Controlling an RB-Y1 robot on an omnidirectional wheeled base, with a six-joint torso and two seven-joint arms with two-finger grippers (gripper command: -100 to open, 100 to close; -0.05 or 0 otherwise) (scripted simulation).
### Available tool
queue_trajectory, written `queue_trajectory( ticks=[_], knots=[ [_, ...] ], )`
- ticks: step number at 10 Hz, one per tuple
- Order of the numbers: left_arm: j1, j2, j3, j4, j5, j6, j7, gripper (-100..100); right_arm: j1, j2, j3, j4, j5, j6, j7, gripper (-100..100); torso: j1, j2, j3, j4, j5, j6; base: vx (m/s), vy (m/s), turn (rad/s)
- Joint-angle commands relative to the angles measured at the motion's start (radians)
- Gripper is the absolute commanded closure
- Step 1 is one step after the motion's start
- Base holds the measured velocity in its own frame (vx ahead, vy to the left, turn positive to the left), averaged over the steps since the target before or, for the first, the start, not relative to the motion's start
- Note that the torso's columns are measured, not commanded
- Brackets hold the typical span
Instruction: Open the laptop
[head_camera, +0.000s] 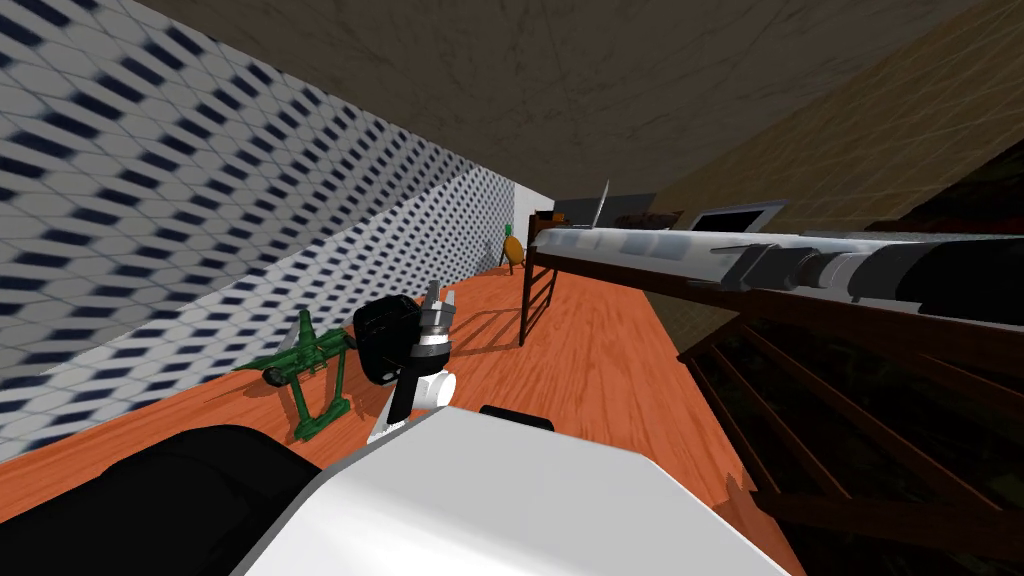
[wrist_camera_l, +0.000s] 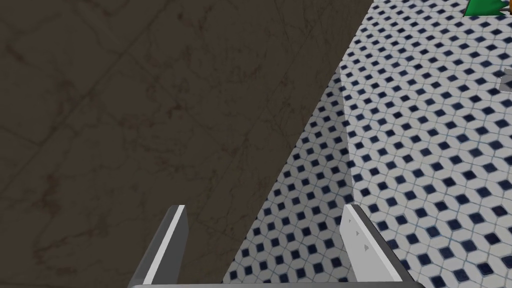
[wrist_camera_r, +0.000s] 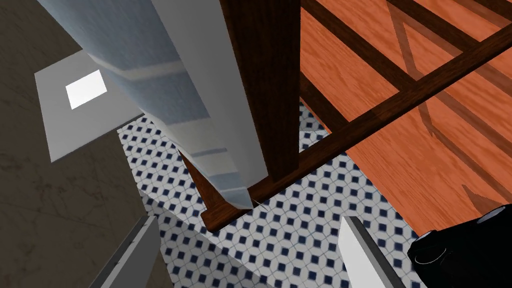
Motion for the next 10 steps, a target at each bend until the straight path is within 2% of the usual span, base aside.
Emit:
queue_trajectory(
  ticks=[1,2,4,5,7,8,9,10],
  knots=[
    [0.0,0.0,0.0,0.0,0.0,0.0,0.0,0,0.001,-0.061,-0.004,0.006,0.021,0.016,0.003,-100,0.0,0.0,0.0,0.0,0.0,0.001,0.009,-0.002,-0.01],
    [0.0,0.0,0.0,0.0,0.0,0.0,0.0,0,-0.013,-0.104,-0.012,0.049,0.051,0.02,0.013,-100,-0.001,0.001,0.001,0.0,-0.001,0.002,0.033,0.007,0.204],
    [0.0,0.0,0.0,0.0,0.0,0.0,0.0,0,-0.013,-0.139,-0.012,0.049,0.051,0.02,0.013,-100,0.0,0.0,0.0,0.0,0.0,0.001,0.023,-0.002,0.057],
    [0.0,0.0,0.0,0.0,0.0,0.0,0.0,0,-0.024,-0.172,-0.019,0.088,0.081,0.025,0.024,-100,-0.001,0.001,0.001,0.0,-0.001,0.002,0.047,0.007,0.223],
    [0.0,0.0,0.0,0.0,0.0,0.0,0.0,0,-0.024,-0.214,-0.019,0.09,0.081,0.025,0.024,-100,0.0,0.0,0.0,0.0,0.0,0.001,0.036,-0.007,0.055],
    [0.0,0.0,0.0,0.0,0.0,0.0,0.0,0,-0.034,-0.251,-0.023,0.13,0.109,0.031,0.034,-100,-0.001,0.002,0.001,0.0,-0.001,0.002,0.073,-0.002,0.231],
    [0.0,0.0,0.0,0.0,0.0,0.0,0.0,0,-0.034,-0.284,-0.023,0.13,0.095,0.031,0.034,-100,0.0,-0.001,0.0,0.0,0.0,0.0,0.07,-0.016,0.125],
    [0.0,0.0,0.0,0.0,0.0,0.0,0.0,0,-0.034,-0.284,-0.023,0.13,0.109,0.031,0.034,-100,-0.001,-0.001,0.0,0.0,-0.001,0.002,0.026,-0.008,-0.022]
  ],
)
